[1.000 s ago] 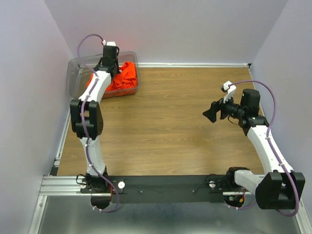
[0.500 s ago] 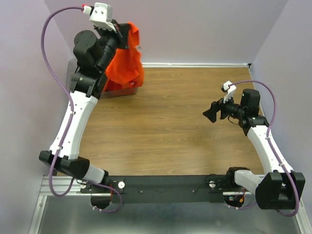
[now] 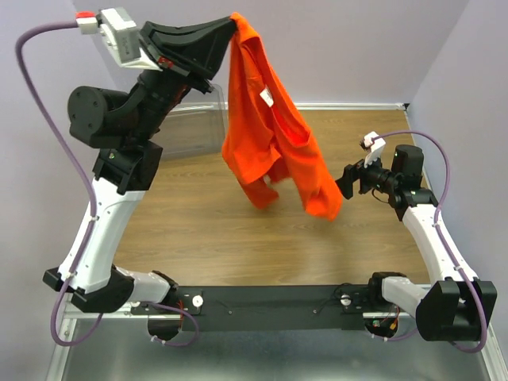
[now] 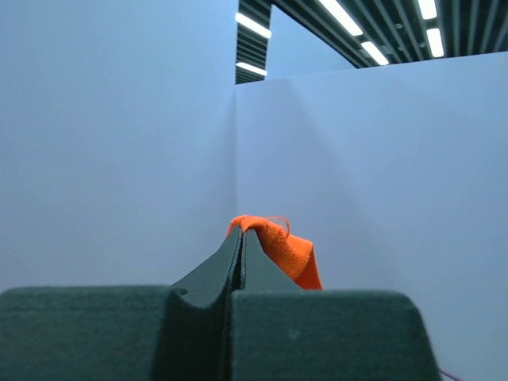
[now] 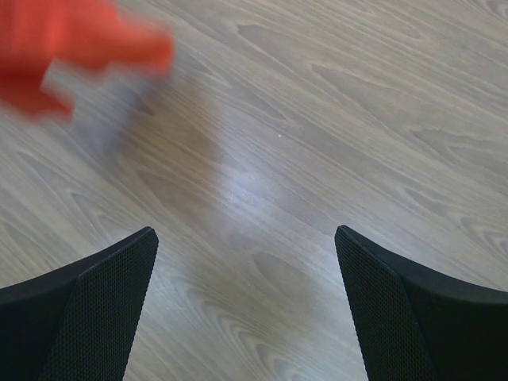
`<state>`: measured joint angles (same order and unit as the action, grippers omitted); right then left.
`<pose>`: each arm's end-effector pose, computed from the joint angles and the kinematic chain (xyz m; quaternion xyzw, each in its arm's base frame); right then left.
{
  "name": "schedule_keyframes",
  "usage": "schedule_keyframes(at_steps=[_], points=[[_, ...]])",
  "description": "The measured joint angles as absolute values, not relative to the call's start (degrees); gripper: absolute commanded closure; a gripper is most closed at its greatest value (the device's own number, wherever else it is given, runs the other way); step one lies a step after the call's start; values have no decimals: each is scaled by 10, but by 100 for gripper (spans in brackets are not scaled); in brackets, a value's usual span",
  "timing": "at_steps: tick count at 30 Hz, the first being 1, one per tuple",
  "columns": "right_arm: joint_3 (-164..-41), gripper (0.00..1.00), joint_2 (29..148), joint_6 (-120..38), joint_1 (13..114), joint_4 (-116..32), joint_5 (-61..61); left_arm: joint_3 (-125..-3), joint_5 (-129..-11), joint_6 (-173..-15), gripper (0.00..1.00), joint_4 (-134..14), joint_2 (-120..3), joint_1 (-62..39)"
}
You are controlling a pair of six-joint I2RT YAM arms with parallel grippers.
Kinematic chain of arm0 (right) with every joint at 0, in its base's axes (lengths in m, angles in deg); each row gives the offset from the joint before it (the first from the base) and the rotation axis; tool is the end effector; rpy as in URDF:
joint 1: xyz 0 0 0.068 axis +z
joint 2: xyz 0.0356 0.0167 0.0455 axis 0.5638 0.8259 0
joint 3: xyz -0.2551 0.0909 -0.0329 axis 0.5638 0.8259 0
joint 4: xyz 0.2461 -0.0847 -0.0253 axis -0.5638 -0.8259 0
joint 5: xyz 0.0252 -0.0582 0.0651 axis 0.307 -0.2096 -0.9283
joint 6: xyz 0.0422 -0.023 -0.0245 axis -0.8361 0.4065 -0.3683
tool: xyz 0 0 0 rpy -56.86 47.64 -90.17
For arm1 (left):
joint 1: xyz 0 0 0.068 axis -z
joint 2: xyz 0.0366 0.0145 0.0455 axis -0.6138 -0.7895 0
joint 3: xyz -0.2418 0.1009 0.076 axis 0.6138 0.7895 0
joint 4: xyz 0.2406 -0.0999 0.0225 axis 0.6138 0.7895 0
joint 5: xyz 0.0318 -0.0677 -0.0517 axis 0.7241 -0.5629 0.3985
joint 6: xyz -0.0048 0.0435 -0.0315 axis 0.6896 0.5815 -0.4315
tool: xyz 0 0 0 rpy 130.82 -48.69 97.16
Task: Fold and stack the t-shirts
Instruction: Move the tshirt to the center of the board
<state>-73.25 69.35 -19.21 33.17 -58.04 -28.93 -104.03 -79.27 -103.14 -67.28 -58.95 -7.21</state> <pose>0.2360 0.0166 0.2840 -0.2514 0.8068 0.2088 0.4921 0.1592 -0.1067 0.6406 0.1718 0.3578 -0.4470 0.8017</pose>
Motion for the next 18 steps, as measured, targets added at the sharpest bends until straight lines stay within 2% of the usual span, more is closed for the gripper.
schedule_keyframes(at_steps=[8, 18], points=[[-732, 0, 694, -191, 331, -580, -250, -973, -813, -1043, 100, -685, -620, -43], [-732, 0, 694, -191, 331, -580, -229, -673, -806, -1022, 100, -702, -662, -41]])
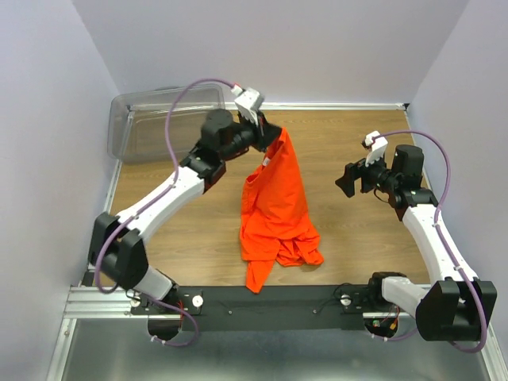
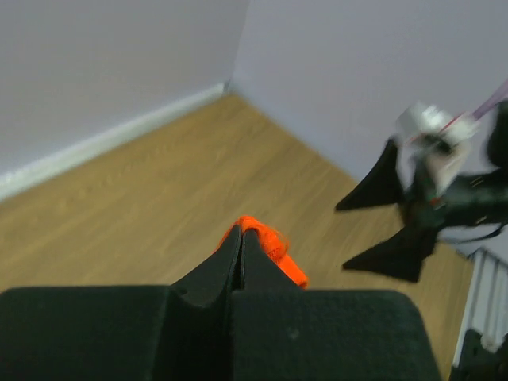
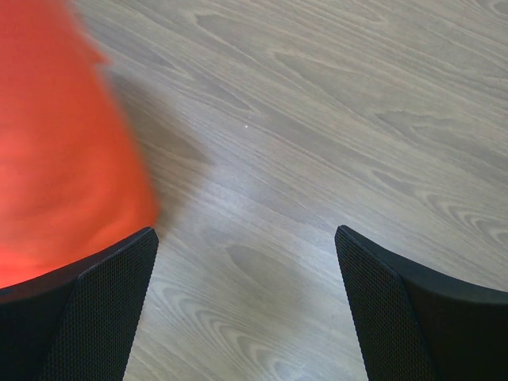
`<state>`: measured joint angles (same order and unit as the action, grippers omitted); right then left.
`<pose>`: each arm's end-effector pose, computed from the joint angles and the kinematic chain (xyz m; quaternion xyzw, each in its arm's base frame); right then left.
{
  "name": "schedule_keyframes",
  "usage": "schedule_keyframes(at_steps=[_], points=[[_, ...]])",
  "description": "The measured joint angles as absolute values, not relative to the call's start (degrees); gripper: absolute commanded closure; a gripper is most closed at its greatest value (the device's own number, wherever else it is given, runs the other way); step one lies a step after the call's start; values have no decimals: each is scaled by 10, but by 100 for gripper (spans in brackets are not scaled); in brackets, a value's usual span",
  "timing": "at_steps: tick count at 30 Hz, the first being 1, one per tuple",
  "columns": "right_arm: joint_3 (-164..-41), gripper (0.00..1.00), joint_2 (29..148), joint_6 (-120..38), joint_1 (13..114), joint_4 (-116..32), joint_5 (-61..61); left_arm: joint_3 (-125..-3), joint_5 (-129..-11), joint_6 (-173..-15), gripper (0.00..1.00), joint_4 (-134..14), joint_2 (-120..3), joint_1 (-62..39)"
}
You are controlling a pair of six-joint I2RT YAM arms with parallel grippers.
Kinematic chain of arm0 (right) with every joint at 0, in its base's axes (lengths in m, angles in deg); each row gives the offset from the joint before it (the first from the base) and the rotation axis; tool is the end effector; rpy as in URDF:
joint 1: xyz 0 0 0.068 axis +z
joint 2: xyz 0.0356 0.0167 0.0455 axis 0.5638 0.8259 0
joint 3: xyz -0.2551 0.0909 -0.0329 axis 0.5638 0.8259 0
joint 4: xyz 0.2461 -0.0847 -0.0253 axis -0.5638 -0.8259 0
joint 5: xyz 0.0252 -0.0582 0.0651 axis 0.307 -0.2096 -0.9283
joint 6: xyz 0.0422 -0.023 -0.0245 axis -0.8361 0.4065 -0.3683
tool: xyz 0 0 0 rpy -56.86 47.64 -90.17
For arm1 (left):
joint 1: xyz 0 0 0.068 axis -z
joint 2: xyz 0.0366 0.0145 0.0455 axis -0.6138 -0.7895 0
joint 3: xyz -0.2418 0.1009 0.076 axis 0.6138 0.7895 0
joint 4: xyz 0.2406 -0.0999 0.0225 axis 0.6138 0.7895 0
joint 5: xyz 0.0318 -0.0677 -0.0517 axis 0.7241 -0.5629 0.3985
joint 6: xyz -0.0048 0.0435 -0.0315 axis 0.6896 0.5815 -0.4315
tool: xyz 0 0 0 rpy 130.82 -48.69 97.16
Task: Fold and stack the t-shirts
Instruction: Move the tshirt to the center of the board, then flatten the tshirt out
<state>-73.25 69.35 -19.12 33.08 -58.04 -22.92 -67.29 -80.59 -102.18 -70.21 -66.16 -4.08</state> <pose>0.2377 0.0131 0.2829 -0.2290 0.8230 0.1634 0.4935 0.2808 -0.2015 0.4120 0.2009 0.6479 -0.4243 0.5999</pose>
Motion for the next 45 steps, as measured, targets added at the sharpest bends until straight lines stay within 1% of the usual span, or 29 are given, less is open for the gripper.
schedule_keyframes(at_steps=[2, 6, 9, 14, 17, 18, 20, 21, 23, 24, 26, 28, 29, 31, 33, 36, 37, 40, 43, 45], points=[[-732, 0, 694, -191, 331, -580, -229, -634, -796, -1012, 100, -702, -697, -41], [-732, 0, 694, -191, 331, -580, -233, -621, -776, -1003, 100, -704, -756, -41], [-732, 0, 694, -190, 331, -581, -245, -648, -754, -1001, 100, -706, -802, -41], [-732, 0, 694, -187, 331, -582, -281, -742, -733, -1004, 99, -709, -885, -41], [-732, 0, 694, -186, 331, -583, -302, -808, -731, -1010, 75, -704, -932, -41], [-732, 0, 694, -185, 331, -585, -310, -831, -730, -1012, 56, -697, -947, -40], [-732, 0, 695, -185, 331, -586, -322, -878, -723, -1015, 40, -682, -975, -40], [-732, 0, 695, -185, 331, -588, -326, -900, -716, -1014, 27, -675, -987, -40], [-732, 0, 698, -183, 331, -590, -338, -949, -691, -1010, 19, -653, -1009, -40], [-732, 0, 700, -182, 331, -592, -344, -963, -683, -1006, 16, -643, -1014, -39], [-732, 0, 703, -180, 331, -595, -360, -1003, -641, -992, 16, -616, -1018, -39], [-732, 0, 704, -177, 331, -600, -385, -1018, -602, -971, 15, -603, -1005, -39], [-732, 0, 705, -176, 331, -603, -404, -1009, -581, -956, 15, -601, -985, -39], [-732, 0, 709, -173, 335, -607, -432, -970, -549, -933, 9, -596, -935, -39], [-734, 1, 725, -172, 357, -610, -451, -875, -511, -908, 1, -609, -836, -39], [-762, 2, 778, -169, 427, -627, -450, -705, -465, -882, 1, -643, -651, -41], [-779, 3, 797, -169, 456, -634, -435, -627, -454, -876, 1, -658, -565, -44], [-864, 8, 880, -179, 559, -652, -388, -466, -428, -869, 1, -686, -366, -57], [-960, 10, 971, -202, 642, -654, -324, -369, -408, -864, 1, -681, -223, -61], [-1014, 9, 1033, -211, 689, -652, -273, -341, -399, -864, 1, -662, -180, -61]])
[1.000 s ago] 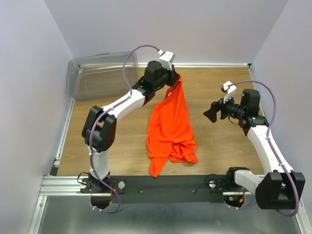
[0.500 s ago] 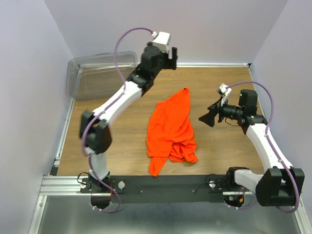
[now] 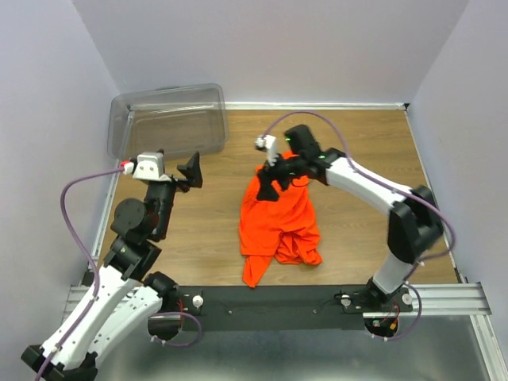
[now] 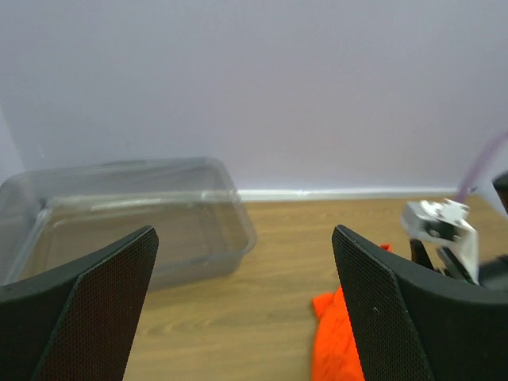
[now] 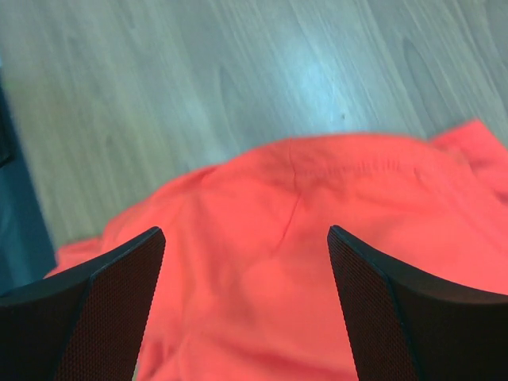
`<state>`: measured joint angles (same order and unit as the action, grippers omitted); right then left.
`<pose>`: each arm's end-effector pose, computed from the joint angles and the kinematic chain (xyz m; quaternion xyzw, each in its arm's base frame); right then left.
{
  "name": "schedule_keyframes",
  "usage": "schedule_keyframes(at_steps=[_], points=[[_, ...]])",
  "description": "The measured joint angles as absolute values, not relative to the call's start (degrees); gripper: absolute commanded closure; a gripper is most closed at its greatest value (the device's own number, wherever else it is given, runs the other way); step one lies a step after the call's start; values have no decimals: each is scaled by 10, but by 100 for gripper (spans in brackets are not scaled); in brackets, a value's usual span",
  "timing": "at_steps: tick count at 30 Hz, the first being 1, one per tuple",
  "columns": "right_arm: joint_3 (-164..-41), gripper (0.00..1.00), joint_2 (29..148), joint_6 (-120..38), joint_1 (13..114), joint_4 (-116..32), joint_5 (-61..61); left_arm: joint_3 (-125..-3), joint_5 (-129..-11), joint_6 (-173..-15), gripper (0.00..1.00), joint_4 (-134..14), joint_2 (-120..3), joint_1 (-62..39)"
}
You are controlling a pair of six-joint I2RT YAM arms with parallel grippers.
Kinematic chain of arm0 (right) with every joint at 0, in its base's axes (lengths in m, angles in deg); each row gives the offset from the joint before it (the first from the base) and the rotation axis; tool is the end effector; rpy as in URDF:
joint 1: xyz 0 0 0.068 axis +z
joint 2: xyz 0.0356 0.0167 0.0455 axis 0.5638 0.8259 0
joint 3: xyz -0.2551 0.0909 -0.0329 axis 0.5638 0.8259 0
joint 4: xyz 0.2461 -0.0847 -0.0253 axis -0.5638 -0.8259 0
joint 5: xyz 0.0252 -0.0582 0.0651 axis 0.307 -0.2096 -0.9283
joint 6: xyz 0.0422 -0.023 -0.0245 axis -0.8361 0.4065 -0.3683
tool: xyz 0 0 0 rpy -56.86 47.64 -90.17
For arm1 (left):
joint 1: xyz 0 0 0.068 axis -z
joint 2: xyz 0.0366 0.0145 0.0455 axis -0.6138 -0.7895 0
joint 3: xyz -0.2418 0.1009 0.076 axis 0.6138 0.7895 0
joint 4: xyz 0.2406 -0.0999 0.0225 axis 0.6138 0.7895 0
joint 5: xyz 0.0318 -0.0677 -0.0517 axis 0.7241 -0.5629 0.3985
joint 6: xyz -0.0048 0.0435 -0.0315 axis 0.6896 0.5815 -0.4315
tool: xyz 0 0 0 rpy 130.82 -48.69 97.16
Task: Fold and stack the t-shirts
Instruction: Flatten the tshirt out
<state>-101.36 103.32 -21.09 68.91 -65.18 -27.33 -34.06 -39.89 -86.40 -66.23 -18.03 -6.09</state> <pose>0.2936 0.2274 0.2688 -0.4618 0.7599 0.3417 0.3042 0.1272 -0.0630 0.3841 -0.0048 0.6117 -0.1292 0.7804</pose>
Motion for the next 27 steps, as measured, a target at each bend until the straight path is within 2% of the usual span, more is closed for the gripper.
schedule_keyframes(at_steps=[4, 9, 15, 20, 25, 27], points=[[-1115, 7, 1145, -208, 743, -666, -172, -269, -377, -865, 1, -608, -77, -61], [-1221, 7, 1241, -202, 741, -695, -76, -233, -345, -853, 2, -604, 24, -61], [-1264, 6, 1270, -181, 735, -718, -12, -233, -334, -851, 2, -611, 22, -61], [-1292, 7, 1283, -130, 735, -749, -4, -233, -334, -847, 2, -611, 3, -61], [-1304, 20, 1291, -69, 734, -788, -17, -233, -334, -845, 2, -611, 3, -61], [-1321, 21, 1306, -49, 730, -802, -28, -233, -334, -845, 2, -611, 3, -61]])
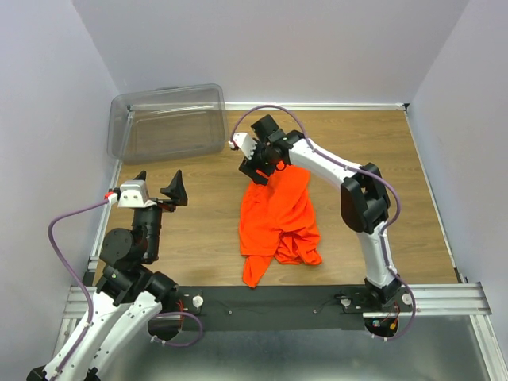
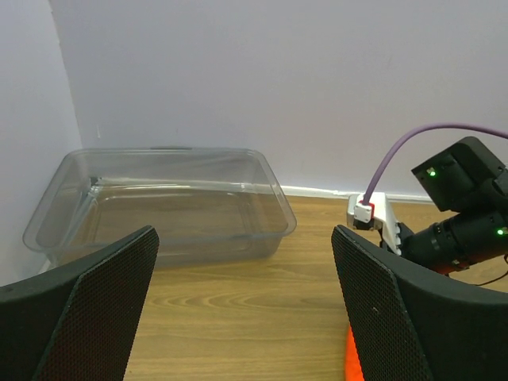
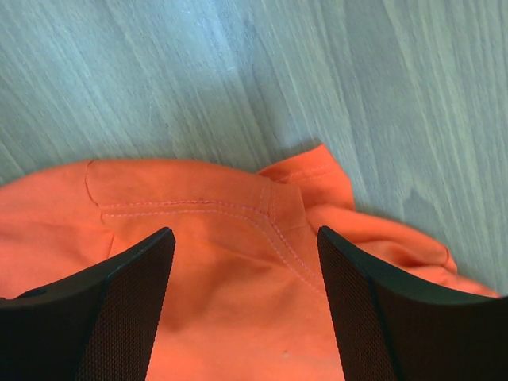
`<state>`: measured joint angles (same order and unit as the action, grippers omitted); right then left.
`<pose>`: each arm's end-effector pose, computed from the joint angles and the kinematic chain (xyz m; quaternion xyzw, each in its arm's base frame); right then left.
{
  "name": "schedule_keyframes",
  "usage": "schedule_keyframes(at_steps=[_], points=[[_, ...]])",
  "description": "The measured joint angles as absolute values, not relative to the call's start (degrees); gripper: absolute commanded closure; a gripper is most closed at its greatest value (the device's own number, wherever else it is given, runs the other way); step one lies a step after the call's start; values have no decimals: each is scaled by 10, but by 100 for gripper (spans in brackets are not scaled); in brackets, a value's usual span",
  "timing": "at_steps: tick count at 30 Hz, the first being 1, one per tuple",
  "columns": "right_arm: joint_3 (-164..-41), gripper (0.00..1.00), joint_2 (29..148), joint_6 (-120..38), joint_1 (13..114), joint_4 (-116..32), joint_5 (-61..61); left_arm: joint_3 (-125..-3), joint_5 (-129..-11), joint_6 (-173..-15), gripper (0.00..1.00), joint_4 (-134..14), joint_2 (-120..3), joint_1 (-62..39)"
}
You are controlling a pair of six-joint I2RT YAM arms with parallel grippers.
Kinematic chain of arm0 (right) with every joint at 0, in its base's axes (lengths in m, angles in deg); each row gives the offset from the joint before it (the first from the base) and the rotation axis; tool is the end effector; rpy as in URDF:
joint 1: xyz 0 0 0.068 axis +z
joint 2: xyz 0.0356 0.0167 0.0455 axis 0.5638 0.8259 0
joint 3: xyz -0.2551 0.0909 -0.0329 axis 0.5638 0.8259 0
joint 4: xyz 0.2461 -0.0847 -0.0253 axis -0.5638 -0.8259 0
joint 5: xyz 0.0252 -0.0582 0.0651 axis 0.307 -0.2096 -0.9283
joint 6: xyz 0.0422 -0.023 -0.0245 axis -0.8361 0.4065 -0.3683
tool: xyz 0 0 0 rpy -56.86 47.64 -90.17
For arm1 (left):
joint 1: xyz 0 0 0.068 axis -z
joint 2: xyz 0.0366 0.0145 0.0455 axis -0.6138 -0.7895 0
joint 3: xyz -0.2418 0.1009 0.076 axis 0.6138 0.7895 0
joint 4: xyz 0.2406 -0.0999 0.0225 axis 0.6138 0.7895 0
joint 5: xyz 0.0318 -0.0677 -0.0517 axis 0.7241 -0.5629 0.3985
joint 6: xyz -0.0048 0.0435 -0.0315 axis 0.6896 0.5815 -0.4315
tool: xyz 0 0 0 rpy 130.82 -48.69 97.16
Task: Fold and stack the t-shirts
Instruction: Flatten the tshirt out
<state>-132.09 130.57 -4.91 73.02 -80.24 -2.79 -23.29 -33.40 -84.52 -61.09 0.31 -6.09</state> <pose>0.3677 0.3030 0.2239 -0.5558 0.7764 0.1113 0.2755 0.0838 -0.0319 0.3422 -0.0465 0.6007 -0.0892 0.7931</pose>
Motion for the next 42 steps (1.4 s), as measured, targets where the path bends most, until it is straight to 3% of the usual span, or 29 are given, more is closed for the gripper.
schedule_keyframes(at_steps=[9, 15, 18, 19, 21, 29, 36, 42], points=[[-1364, 23, 1356, 13, 702, -833, -58, -233, -334, -845, 2, -611, 3, -61], [-1381, 35, 1372, 21, 698, -837, -63, -233, -334, -845, 2, -611, 3, -61], [-1382, 48, 1374, 23, 698, -840, -70, -233, -334, -845, 2, -611, 3, -61], [-1382, 61, 1374, 24, 698, -841, -72, -233, -334, -845, 2, -611, 3, -61], [-1382, 74, 1374, 24, 698, -843, -81, -233, -334, -845, 2, -611, 3, -61], [-1382, 99, 1373, 28, 698, -847, -94, -233, -334, -845, 3, -611, 3, -61], [-1369, 99, 1336, 22, 694, -848, -107, -233, -334, -845, 3, -611, 3, -61], [-1296, 99, 1199, 22, 668, -850, -135, -233, -335, -845, 3, -611, 3, -61]])
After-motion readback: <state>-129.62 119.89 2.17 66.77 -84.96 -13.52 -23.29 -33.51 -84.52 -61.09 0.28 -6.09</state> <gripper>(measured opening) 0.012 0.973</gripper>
